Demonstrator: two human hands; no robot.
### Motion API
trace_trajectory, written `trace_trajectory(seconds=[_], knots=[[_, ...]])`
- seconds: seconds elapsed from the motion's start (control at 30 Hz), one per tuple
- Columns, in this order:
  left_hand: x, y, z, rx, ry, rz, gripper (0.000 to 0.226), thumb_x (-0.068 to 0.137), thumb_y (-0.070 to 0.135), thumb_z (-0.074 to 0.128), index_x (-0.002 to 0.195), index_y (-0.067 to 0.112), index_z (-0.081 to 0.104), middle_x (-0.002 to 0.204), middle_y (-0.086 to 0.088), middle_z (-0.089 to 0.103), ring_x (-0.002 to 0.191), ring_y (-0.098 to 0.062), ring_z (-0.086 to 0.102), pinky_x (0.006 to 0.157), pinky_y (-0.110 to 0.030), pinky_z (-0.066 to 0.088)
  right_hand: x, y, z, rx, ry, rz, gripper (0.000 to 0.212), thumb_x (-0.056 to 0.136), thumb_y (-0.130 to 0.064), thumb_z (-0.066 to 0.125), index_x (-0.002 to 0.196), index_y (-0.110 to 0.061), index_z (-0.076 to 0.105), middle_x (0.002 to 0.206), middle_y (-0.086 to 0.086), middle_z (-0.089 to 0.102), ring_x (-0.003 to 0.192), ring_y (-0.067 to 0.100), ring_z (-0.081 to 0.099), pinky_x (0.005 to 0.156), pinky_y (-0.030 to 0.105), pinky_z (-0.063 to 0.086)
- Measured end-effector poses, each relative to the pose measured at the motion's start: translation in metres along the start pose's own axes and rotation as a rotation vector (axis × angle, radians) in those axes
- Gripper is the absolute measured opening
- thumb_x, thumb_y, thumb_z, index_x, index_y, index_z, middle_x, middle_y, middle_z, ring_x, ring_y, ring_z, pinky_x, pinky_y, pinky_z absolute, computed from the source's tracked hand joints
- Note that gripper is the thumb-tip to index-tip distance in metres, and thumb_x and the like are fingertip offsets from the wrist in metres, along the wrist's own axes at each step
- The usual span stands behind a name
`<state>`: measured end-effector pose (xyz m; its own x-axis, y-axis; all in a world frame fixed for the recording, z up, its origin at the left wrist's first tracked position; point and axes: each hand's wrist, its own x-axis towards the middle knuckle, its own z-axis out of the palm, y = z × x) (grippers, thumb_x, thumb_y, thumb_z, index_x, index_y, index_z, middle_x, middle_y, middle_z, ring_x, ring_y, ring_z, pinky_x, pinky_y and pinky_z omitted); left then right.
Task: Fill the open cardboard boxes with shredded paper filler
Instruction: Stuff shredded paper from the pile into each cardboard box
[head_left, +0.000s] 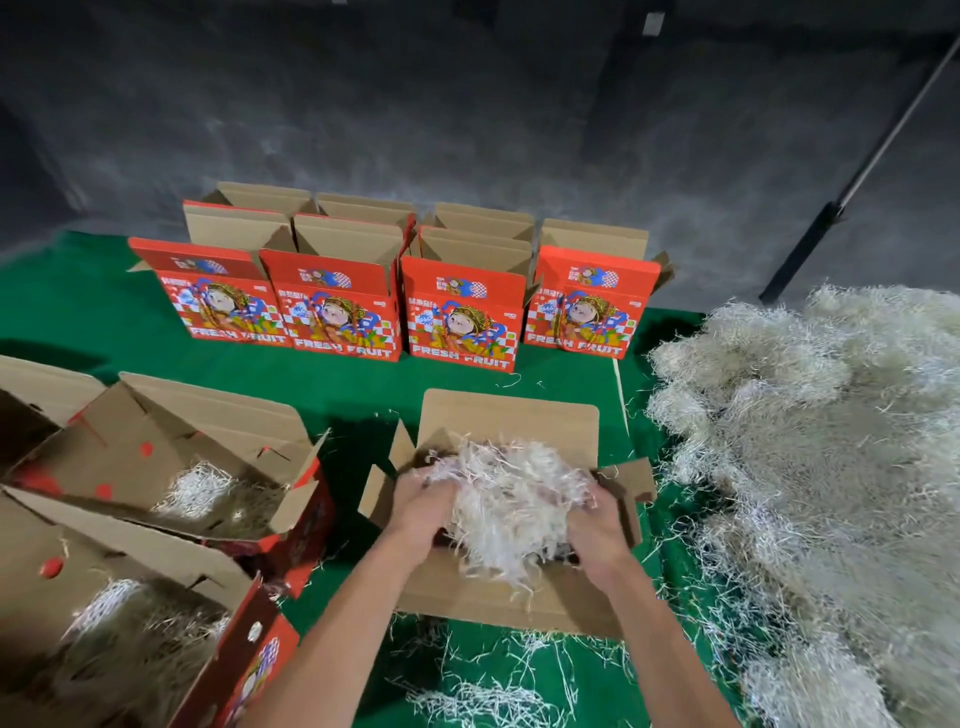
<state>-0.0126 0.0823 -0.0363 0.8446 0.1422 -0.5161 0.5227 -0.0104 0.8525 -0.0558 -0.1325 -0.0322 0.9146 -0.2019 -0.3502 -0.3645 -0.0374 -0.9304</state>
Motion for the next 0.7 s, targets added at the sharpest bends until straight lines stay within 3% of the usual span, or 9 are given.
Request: trace_trajectory(seconds=[0.07,0.13,0.2,0.27,0.37,0.43,0.53,0.6,0.7], knots=[[0.011,0.005,-0.018,-0.184,0.08,0.017,0.029,0.089,0.01,0.065,0.116,0.007,0.056,0.113,-0.016,0.064,0.085,-0.018,0.059,0.082,-0.036,0.052,0.008,0.001,-0.021,0.027,0.211,0.056,0.046,0.098,-0.003,0.056,0.13,-0.036,0.051,0.105,0.017,0.073,0.038,0.007,0.029,0.035,0.015,0.029],[0.014,0.008,-0.023,-0.239,0.072,-0.032,0.04,0.09,0.011,0.064,0.129,0.008,0.053,0.103,-0.004,0.059,0.084,-0.015,0.058,0.072,-0.033,0.05,0.009,-0.001,-0.023,-0.008,0.243,0.086,0.032,0.102,-0.027,0.055,0.134,-0.026,0.049,0.098,0.021,0.068,0.041,0.005,0.039,0.038,0.015,0.037],[0.008,0.007,-0.017,-0.111,-0.061,-0.055,0.056,0.091,0.02,0.065,0.143,0.02,0.043,0.124,0.006,0.052,0.106,-0.016,0.056,0.092,-0.037,0.048,0.005,-0.008,-0.008,0.081,0.115,0.066,0.016,0.104,-0.042,0.047,0.116,-0.034,0.053,0.103,0.013,0.064,0.061,0.005,0.052,0.06,0.023,0.053],[-0.004,0.005,-0.002,0.051,-0.296,-0.008,0.087,0.078,0.042,0.079,0.149,0.041,0.029,0.135,0.021,0.039,0.124,-0.014,0.047,0.112,-0.042,0.035,0.003,-0.012,0.009,0.253,-0.086,0.079,0.007,0.102,-0.027,0.049,0.103,-0.027,0.056,0.102,0.015,0.053,0.08,0.013,0.053,0.09,0.039,0.053],[-0.01,0.004,0.014,0.285,-0.276,0.064,0.076,0.078,0.035,0.079,0.143,0.029,0.04,0.099,0.012,0.058,0.077,-0.003,0.058,0.078,-0.03,0.052,0.008,-0.003,0.018,0.099,-0.165,0.068,0.028,0.093,-0.014,0.055,0.119,-0.009,0.048,0.133,0.018,0.053,0.118,0.025,0.055,0.114,0.049,0.036],[-0.007,0.004,0.018,0.319,-0.154,0.139,0.029,0.083,0.013,0.069,0.111,0.018,0.064,0.069,0.003,0.058,0.048,-0.004,0.049,0.051,-0.026,0.044,0.006,0.001,0.021,-0.152,-0.154,0.003,0.049,0.095,-0.018,0.06,0.142,-0.012,0.047,0.124,0.001,0.068,0.107,0.016,0.061,0.101,0.045,0.048],[-0.006,0.01,0.0,0.196,-0.015,0.123,0.015,0.084,0.019,0.073,0.082,0.016,0.057,0.06,0.007,0.054,0.054,-0.009,0.052,0.053,-0.024,0.044,0.002,-0.003,0.006,-0.147,0.041,-0.013,0.048,0.092,-0.023,0.07,0.137,-0.018,0.054,0.077,0.009,0.07,0.061,0.015,0.052,0.058,0.032,0.049],[0.001,0.016,-0.026,0.066,0.1,0.092,0.015,0.088,0.018,0.066,0.094,0.007,0.06,0.075,0.003,0.055,0.073,-0.017,0.056,0.068,-0.03,0.045,0.003,-0.005,-0.014,-0.077,0.2,0.044,0.057,0.09,-0.031,0.072,0.14,-0.014,0.052,0.071,0.014,0.062,0.049,0.016,0.045,0.05,0.024,0.043],[0.004,0.025,-0.046,-0.066,0.009,-0.037,0.047,0.098,0.011,0.057,0.14,0.005,0.039,0.109,0.0,0.049,0.104,-0.023,0.057,0.082,-0.038,0.051,-0.002,-0.01,-0.033,-0.114,0.216,0.015,0.059,0.089,-0.049,0.067,0.139,-0.022,0.049,0.089,0.016,0.07,0.044,0.013,0.047,0.048,0.021,0.046]])
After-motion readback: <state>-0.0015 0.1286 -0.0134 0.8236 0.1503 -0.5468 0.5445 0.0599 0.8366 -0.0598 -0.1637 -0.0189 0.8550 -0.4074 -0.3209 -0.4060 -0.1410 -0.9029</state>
